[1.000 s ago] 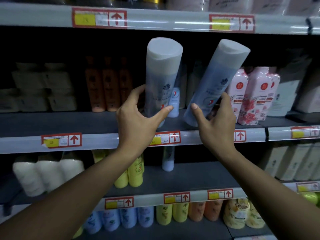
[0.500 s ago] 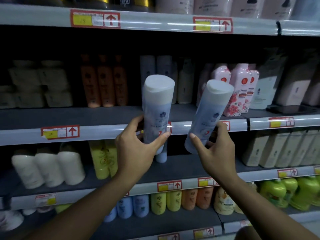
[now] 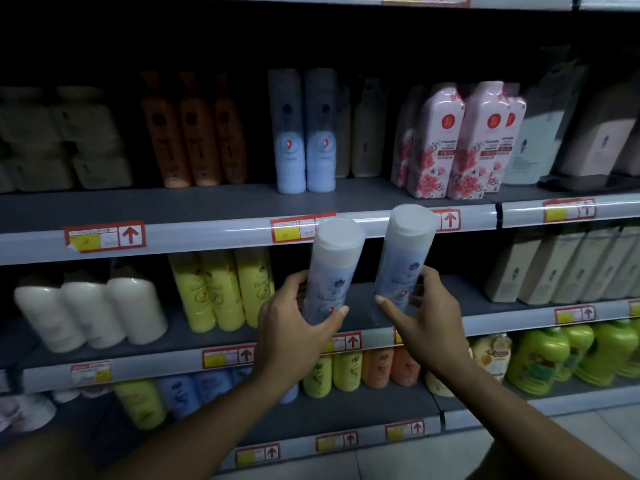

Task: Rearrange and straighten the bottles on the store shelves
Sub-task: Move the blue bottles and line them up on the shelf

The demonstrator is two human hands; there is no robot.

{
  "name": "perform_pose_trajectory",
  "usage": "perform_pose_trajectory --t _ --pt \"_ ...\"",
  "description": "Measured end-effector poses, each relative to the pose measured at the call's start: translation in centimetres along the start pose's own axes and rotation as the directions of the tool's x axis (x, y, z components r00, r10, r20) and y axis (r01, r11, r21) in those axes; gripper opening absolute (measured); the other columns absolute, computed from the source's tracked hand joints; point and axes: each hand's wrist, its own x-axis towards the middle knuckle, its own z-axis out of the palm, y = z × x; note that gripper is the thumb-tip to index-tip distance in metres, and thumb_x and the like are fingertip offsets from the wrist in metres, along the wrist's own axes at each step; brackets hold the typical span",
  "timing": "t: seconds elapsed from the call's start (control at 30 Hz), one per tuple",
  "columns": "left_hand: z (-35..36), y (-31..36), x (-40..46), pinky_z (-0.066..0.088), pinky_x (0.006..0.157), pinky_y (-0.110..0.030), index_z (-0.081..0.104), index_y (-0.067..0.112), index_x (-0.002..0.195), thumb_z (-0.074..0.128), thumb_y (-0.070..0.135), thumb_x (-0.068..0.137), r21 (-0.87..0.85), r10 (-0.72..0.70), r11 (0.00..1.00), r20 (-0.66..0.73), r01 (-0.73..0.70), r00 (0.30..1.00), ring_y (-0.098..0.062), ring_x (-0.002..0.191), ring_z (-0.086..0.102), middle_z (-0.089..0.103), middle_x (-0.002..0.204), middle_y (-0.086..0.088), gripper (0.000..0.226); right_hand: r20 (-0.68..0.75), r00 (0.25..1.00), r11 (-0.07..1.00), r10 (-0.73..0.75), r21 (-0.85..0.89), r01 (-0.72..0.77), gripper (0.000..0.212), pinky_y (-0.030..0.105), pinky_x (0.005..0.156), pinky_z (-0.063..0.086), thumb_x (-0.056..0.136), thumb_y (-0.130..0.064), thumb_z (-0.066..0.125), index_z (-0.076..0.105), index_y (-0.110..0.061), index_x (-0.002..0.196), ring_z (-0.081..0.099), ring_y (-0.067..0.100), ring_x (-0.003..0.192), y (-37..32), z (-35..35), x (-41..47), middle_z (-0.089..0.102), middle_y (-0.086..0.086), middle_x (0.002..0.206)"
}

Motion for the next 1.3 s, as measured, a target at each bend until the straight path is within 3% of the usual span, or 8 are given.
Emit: perform_pose_trajectory --t 0.1,0.17,0.33,0.47,0.73,1.1,1.3 --pt "1.1 -2.2 -0.3 0.063 0.075 -0.039 0.062 0.031 0.129 0.081 0.061 0.071 0.051 -0.028 0.998 0.056 0.025 0.998 -0.008 0.097 0.071 0.074 0.113 0.009 0.068 0.028 1.0 0.999 0.002 -0.038 -0.001 0.057 0.028 0.083 0.055 0.084 -0.042 0.085 0.05 -0.028 0.127 0.066 0.009 0.105 1.3 0.4 -0.3 0.066 -0.012 0.116" --pt "1.8 -3.5 -0.2 0.063 0.076 -0.04 0.059 0.031 0.127 0.084 0.056 0.073 0.069 -0.041 0.997 0.083 0.035 0.996 -0.012 0.1 0.07 0.073 0.115 0.006 0.065 0.04 0.999 0.998 0.005 -0.066 -0.003 0.056 0.033 0.079 0.054 0.083 -0.038 0.087 0.05 -0.025 0.123 0.067 0.017 0.107 2.2 0.8 -0.3 0.068 -0.005 0.116" --pt "3.2 -5.5 1.0 0.058 0.069 -0.029 0.062 0.023 0.122 0.091 0.041 0.074 0.126 -0.072 0.99 0.099 0.059 0.992 -0.014 0.093 0.071 0.074 0.11 0.002 0.059 0.08 0.996 0.991 0.043 -0.126 -0.032 0.057 0.04 0.075 0.056 0.08 -0.035 0.089 0.047 -0.02 0.117 0.067 0.028 0.106 4.2 1.5 0.3 0.069 0.006 0.115" --pt "4.4 -6.9 2.4 0.061 0.073 -0.032 0.061 0.02 0.125 0.093 0.038 0.073 0.158 -0.075 0.986 0.12 0.056 0.99 -0.015 0.096 0.072 0.075 0.113 0.0 0.064 0.148 0.986 0.989 0.07 -0.143 -0.048 0.061 0.05 0.079 0.059 0.08 -0.036 0.088 0.046 -0.019 0.121 0.067 0.029 0.107 5.8 2.2 1.1 0.067 0.006 0.117" --pt "6.5 -9.0 4.4 0.063 0.075 -0.04 0.061 0.021 0.121 0.093 0.044 0.07 0.182 -0.103 0.98 0.089 0.086 0.991 -0.017 0.093 0.072 0.076 0.112 -0.001 0.064 0.181 0.967 0.981 0.18 -0.11 -0.162 0.059 0.033 0.081 0.053 0.082 -0.03 0.088 0.049 -0.015 0.123 0.068 0.029 0.11 6.6 4.7 2.8 0.07 0.007 0.122" --pt "9.4 -12.3 5.5 0.063 0.075 -0.045 0.054 0.032 0.106 0.084 0.063 0.066 0.039 -0.2 0.979 0.004 0.2 0.98 -0.014 0.094 0.073 0.072 0.105 0.007 0.059 0.156 0.956 0.967 0.25 -0.092 -0.238 0.055 0.04 0.085 0.059 0.082 -0.033 0.088 0.052 -0.014 0.12 0.07 0.024 0.107 7.3 8.7 5.6 0.072 0.005 0.119" --pt "10.4 -13.6 6.0 0.061 0.074 -0.044 0.057 0.032 0.105 0.086 0.068 0.065 0.027 -0.221 0.975 -0.06 0.222 0.974 -0.015 0.091 0.071 0.07 0.104 0.004 0.061 0.16 0.955 0.968 0.251 -0.057 -0.245 0.057 0.028 0.085 0.058 0.083 -0.031 0.088 0.054 -0.016 0.127 0.068 0.01 0.101 8.0 9.7 6.6 0.073 0.001 0.119"
